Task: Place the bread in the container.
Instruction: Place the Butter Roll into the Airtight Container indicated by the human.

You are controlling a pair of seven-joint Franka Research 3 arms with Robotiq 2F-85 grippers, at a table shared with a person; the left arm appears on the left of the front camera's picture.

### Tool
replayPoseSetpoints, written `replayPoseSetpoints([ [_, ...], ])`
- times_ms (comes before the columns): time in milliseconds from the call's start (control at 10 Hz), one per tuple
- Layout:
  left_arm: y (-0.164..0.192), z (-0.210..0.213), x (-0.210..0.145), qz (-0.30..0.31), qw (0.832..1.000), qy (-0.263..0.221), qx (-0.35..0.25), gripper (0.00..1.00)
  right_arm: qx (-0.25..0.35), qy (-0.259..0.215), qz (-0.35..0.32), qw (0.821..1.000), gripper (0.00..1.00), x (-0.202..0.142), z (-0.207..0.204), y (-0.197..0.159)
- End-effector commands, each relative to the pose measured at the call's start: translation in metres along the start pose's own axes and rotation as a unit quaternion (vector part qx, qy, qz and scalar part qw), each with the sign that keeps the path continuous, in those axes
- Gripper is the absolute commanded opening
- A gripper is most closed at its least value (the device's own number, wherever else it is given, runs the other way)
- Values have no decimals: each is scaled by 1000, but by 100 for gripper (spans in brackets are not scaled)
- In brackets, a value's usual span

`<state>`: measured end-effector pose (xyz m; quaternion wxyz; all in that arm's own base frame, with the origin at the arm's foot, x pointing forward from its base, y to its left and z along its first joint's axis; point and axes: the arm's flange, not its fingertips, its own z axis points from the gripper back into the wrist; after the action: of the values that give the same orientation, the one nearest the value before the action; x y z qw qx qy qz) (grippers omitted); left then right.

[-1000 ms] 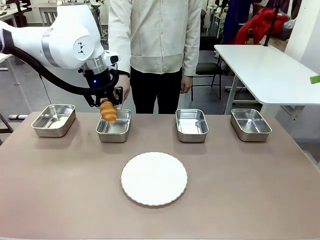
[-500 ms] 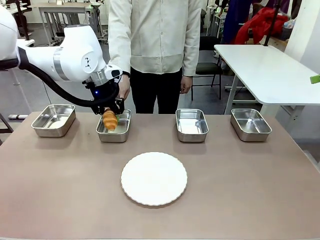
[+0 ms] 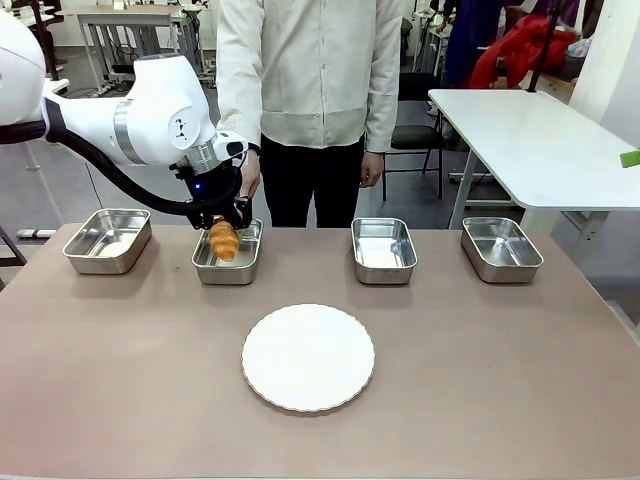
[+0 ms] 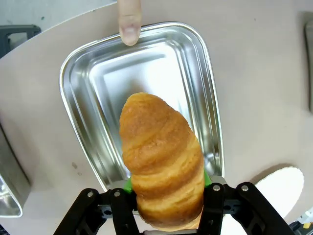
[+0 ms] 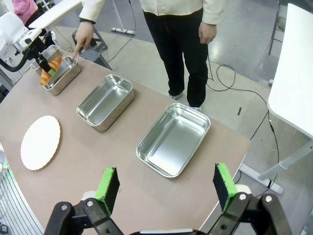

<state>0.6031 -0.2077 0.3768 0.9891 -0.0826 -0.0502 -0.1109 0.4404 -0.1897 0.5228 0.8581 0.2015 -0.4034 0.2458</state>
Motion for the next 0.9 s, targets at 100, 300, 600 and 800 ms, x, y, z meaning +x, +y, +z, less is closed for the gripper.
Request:
replayPoseSetpoints([
  [100,-1,-5,9,-7,1000,4,16,42,1,-12,1,1000,100,2,0,-1],
  [300,0,-10,11,-8,1000,15,16,42,1,-12,1,1000,100,2,0,-1],
  [600,2,-12,13,-16,1000,12,11,100,1,-12,1,1000,100,2,0,-1],
  [800,3,-13,13,-19,1000,17,10,100,1,-12,1,1000,100,2,0,-1],
])
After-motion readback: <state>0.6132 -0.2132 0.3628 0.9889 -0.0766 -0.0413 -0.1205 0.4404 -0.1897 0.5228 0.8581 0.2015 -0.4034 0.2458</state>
